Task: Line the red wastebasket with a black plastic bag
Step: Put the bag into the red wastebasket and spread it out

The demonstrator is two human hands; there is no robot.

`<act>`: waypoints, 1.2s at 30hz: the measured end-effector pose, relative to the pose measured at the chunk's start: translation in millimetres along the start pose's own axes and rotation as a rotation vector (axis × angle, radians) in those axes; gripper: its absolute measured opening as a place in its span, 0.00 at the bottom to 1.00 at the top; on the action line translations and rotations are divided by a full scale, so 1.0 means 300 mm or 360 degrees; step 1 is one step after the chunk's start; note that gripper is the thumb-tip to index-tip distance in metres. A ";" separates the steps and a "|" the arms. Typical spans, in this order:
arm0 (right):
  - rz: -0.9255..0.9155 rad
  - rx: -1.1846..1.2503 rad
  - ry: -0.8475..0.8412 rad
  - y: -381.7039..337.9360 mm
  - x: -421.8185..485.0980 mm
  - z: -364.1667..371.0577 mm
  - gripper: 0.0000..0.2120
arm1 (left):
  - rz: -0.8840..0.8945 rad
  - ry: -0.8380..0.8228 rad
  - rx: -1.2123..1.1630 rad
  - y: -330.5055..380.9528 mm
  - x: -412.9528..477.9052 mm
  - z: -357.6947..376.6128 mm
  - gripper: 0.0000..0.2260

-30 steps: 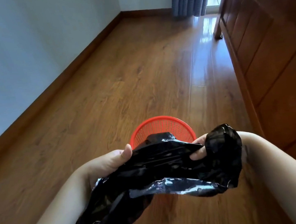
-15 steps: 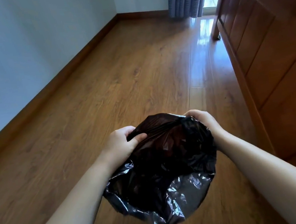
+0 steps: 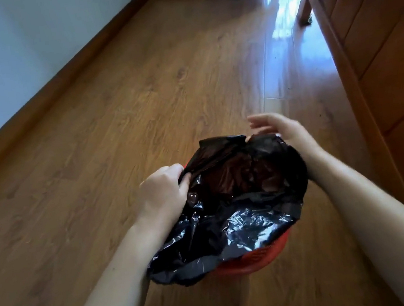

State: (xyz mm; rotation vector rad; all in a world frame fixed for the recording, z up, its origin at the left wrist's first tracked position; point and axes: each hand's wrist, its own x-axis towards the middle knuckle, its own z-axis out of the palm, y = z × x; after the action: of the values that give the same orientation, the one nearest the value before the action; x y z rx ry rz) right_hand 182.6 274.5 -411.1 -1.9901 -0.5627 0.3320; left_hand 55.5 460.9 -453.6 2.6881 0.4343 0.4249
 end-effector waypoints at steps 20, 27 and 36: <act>-0.0251 -0.1475 -0.0633 0.241 -0.140 0.262 0.47 | -0.0522 0.0171 -0.0523 -0.070 -0.019 0.104 0.07; -0.0097 -0.1755 -0.0704 0.333 -0.135 0.348 0.45 | -0.0686 0.0051 -0.0543 -0.106 -0.081 0.114 0.14; -0.0301 -0.1630 -0.0606 0.249 -0.208 0.243 0.32 | -0.0587 -0.0190 -0.0497 -0.092 -0.204 0.105 0.03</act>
State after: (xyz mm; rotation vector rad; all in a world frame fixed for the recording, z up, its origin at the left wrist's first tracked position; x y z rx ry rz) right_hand 114.3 268.2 -511.3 -2.8264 -1.3514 0.3383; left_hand 4.5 453.2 -506.9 2.2547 0.7438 0.2024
